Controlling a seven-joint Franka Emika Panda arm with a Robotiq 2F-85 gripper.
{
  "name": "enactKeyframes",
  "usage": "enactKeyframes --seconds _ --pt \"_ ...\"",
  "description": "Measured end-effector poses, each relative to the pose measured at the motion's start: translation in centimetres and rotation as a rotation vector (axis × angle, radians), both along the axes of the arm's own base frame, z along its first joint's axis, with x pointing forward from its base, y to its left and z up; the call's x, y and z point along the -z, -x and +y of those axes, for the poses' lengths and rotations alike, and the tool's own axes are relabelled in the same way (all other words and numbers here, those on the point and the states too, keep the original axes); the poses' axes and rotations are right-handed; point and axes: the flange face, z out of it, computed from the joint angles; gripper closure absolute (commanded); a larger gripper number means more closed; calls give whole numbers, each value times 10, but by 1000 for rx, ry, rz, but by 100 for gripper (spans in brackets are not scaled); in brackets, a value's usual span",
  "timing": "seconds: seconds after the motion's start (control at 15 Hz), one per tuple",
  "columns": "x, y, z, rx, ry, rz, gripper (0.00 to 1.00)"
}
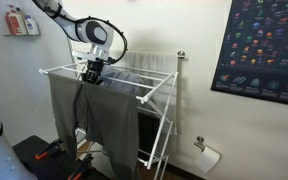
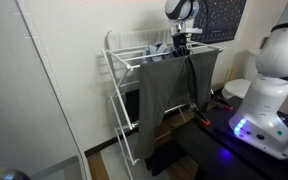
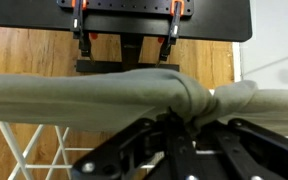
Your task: Put the pants across all the bars of the drying rack
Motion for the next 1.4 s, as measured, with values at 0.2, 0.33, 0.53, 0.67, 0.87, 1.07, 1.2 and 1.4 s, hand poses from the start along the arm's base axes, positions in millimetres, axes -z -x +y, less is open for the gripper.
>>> enactKeyframes --seconds 0.2,0.33,0.53,0.67,0.87,1.07,1.2,1.4 --pt "-3 -4 0 6 -1 -32 98" --pt "-9 -8 -1 15 -4 -73 98" --pt "-22 -11 -2 36 -12 -156 98" --pt "-32 -8 -2 60 -18 -219 98" --pt "-48 3 0 81 -31 -319 98" --pt "-66 19 5 91 -45 -409 98" --pt "-79 30 9 92 -49 -467 98" --pt "-105 44 13 124 -50 -562 98"
